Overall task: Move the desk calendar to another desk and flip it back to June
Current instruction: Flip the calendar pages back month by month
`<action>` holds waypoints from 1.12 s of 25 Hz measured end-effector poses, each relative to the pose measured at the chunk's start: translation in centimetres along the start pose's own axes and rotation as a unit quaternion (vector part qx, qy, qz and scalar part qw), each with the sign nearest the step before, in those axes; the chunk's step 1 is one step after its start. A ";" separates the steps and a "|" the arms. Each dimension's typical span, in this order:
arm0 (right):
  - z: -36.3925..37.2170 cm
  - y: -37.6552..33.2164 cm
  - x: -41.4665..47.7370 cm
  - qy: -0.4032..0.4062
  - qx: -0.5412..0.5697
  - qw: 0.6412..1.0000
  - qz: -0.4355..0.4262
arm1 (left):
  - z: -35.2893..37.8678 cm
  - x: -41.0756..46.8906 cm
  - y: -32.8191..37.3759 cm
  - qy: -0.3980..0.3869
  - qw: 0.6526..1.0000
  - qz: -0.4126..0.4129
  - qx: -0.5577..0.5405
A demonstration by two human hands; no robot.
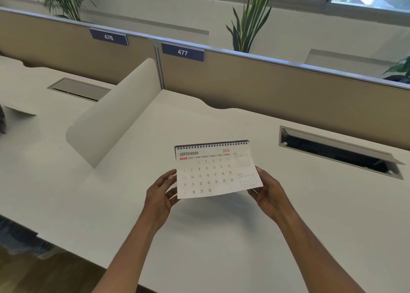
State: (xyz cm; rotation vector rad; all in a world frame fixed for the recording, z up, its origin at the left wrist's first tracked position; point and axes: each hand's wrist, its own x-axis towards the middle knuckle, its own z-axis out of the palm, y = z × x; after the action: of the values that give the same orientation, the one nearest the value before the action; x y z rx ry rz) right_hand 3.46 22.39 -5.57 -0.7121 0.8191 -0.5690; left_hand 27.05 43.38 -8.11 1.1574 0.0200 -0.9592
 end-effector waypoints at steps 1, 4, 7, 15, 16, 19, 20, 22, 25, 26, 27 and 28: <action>0.4 -0.4 0.0 -0.003 0.001 1.000 -0.004 | 0.3 0.0 0.3 -0.006 1.000 0.004 -0.003; 1.2 -1.8 0.2 -0.015 0.004 1.000 -0.022 | 0.9 0.3 1.4 -0.019 0.999 0.042 -0.020; 2.0 -3.2 0.6 -0.006 0.017 0.999 -0.036 | 1.2 0.6 2.5 -0.037 0.994 0.100 0.001; 3.6 -5.1 2.9 0.008 -0.065 0.994 -0.091 | 2.7 2.4 5.6 -0.015 0.969 0.204 0.137; 3.7 -5.2 3.2 0.011 -0.080 0.992 -0.097 | 2.9 2.7 5.8 -0.010 0.966 0.210 0.148; 4.0 -5.5 4.0 0.024 -0.110 0.988 -0.110 | 3.5 3.5 5.9 0.005 0.963 0.221 0.155; 4.2 -5.6 4.2 0.027 -0.113 0.987 -0.112 | 3.5 3.7 5.9 0.010 0.963 0.222 0.155; 4.4 -5.8 4.4 0.028 -0.111 0.987 -0.117 | 3.6 4.1 5.7 0.016 0.962 0.223 0.156; 4.7 -6.0 4.7 0.039 -0.120 0.984 -0.123 | 3.7 4.4 5.6 0.013 0.964 0.221 0.148; 4.8 -6.0 4.8 0.045 -0.127 0.983 -0.125 | 3.7 4.6 5.6 0.019 0.964 0.220 0.147; 4.8 -6.0 5.0 0.051 -0.134 0.981 -0.127 | 3.8 4.7 5.7 0.027 0.965 0.217 0.145; 4.9 -6.0 5.1 0.058 -0.141 0.980 -0.127 | 3.9 4.9 5.8 0.034 0.966 0.215 0.142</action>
State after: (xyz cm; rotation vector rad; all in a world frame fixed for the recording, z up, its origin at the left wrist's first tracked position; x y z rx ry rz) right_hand 9.19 16.66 -1.00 -1.0612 0.9347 -0.7378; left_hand 32.09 37.69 -4.31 1.3867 -0.3127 -0.5454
